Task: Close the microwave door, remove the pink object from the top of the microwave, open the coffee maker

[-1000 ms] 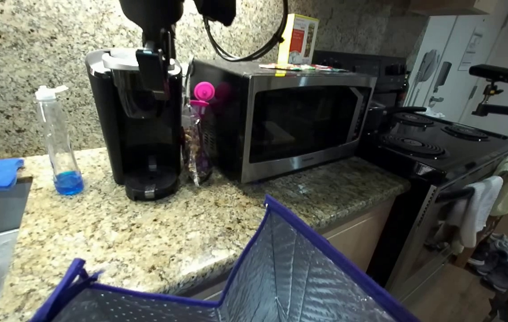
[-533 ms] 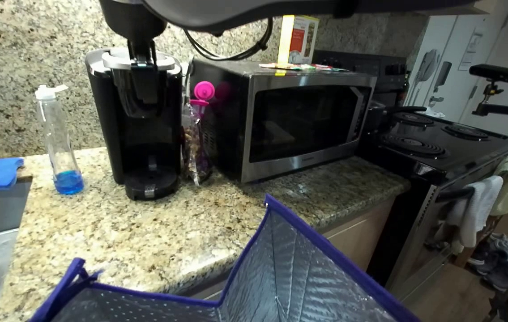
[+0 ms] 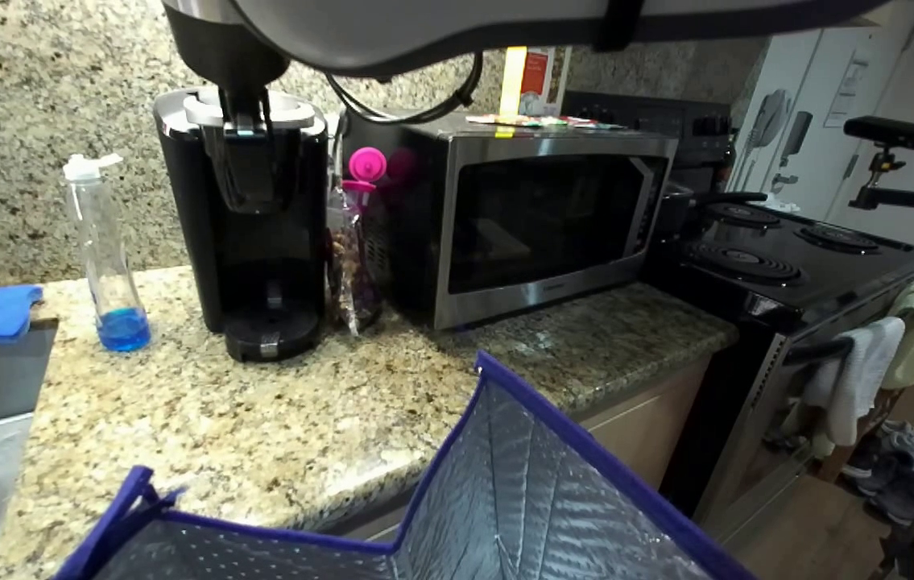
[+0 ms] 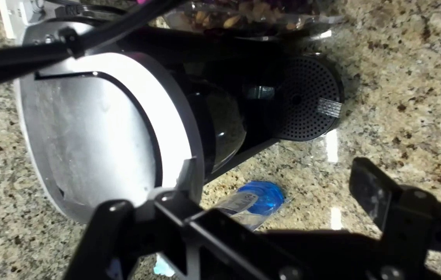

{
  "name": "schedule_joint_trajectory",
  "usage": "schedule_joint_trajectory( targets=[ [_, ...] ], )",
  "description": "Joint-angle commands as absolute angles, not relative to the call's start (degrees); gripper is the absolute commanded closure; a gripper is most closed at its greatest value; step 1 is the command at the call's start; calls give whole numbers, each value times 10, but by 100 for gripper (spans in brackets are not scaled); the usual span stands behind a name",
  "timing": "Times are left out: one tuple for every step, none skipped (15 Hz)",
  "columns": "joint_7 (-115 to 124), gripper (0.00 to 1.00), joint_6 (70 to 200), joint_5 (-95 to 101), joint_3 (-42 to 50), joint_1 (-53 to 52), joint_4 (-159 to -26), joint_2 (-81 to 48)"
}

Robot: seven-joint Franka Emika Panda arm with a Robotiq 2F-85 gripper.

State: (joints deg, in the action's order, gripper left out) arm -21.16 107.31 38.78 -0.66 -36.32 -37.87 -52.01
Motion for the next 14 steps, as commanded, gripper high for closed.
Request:
schedule_joint_trajectory(
  targets=[
    [-221, 0, 1073, 368, -13, -357, -376, -522],
    [-229, 0, 1073, 354, -18, -352, -372, -524],
    [-233, 0, 1073, 348, -21, -349, -367, -526],
    [-235, 0, 1073, 344, -23, -347, -366, -526],
    [-236, 0, 1073, 342, -23, -347, -365, -526],
    [-236, 0, 1073, 342, -23, -347, -364, -527],
    [-236, 0, 1073, 342, -24, -347, -364, -527],
    [-236, 0, 1073, 342, -24, -347, -364, -527],
    [-235, 0, 1067, 344, -23, -350, -359, -530],
    [-238, 0, 1058, 343, -22, -350, -353, -533],
    [-232, 0, 1062, 349, -16, -352, -348, -535],
    [-228, 0, 1065, 363, -4, -357, -344, -534],
    [-216, 0, 1070, 388, 17, -365, -339, -536],
    [-216, 0, 1078, 406, 30, -368, -337, -537]
  ],
)
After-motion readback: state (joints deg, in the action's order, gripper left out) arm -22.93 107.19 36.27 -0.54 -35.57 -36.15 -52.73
